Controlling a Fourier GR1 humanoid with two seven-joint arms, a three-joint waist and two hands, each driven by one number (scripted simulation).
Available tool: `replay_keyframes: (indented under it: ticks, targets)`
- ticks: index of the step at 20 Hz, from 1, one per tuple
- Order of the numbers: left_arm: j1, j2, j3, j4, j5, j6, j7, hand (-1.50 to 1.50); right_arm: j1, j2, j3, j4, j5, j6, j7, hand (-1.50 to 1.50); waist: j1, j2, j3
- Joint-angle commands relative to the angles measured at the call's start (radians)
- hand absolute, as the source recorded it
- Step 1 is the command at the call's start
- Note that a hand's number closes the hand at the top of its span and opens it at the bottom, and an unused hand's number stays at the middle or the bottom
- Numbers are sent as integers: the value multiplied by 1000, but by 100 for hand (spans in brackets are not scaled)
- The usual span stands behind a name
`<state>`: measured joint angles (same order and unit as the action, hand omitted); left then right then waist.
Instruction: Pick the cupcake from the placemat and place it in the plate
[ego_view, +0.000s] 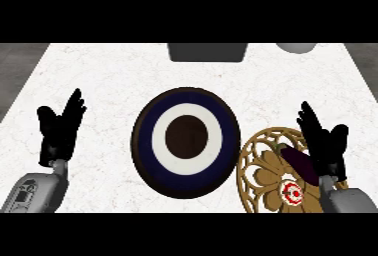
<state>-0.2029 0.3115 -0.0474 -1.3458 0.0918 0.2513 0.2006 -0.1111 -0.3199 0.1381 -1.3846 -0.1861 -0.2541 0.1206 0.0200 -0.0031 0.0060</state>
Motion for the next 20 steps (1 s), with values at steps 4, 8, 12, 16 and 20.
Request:
replay_keyframes:
  ticks: [4,8,12,16,20]
  targets:
    - [87,8,4,-27,6,-98,-195,0,-31,150,94,-224,75,-146,54,150,-19,-2,-8]
    - [79,-7,-35,-30,7,-119,-174,0,-54,-79,90,-100,460,-324,-25,150,-41,-11,-24]
    - [128,0,-14,-27,39,-178,-272,0,84,250,158,-183,477,-601,-220,-150,-28,0,-7]
    - [147,1,10,26,49,-211,-340,0,287,315,339,-229,572,-718,-354,-150,-33,1,-7]
    - [136,-13,0,22,19,-201,-337,0,404,273,355,-387,799,-769,-149,-150,-36,1,-8]
